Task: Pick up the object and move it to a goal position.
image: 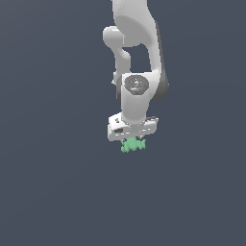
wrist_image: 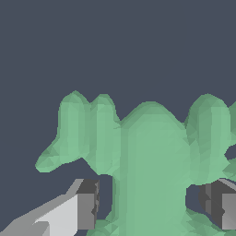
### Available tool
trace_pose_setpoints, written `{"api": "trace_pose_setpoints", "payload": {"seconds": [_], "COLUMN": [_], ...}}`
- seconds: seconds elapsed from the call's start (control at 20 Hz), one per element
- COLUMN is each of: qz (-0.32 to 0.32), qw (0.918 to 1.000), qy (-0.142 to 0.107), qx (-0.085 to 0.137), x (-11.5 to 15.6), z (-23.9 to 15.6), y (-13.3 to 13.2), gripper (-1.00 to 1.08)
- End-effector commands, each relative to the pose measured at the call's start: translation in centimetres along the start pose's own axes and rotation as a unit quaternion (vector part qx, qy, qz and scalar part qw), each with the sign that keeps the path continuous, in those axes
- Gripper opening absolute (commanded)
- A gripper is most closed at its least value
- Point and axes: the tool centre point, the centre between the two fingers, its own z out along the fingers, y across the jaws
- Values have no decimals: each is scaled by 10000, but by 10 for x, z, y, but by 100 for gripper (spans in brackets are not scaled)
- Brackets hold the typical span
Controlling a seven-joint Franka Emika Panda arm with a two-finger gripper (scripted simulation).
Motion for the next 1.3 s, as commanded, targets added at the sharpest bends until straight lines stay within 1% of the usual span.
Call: {"api": "trace_pose_setpoints", "payload": {"seconds": [0.0, 0.3, 0.6, 0.95, 1.25], "qz": [0, 0, 0, -2, -2], "qw": [10000, 10000, 10000, 10000, 10000], "qy": [-2, -2, -2, -3, -3], "qx": [0, 0, 0, 2, 2], "x": [12, 42, 67, 91, 106], "z": [-23, -75, -118, -156, -181], "y": [-4, -12, -19, -25, -28], "gripper": [-100, -100, -100, -100, -100]}}
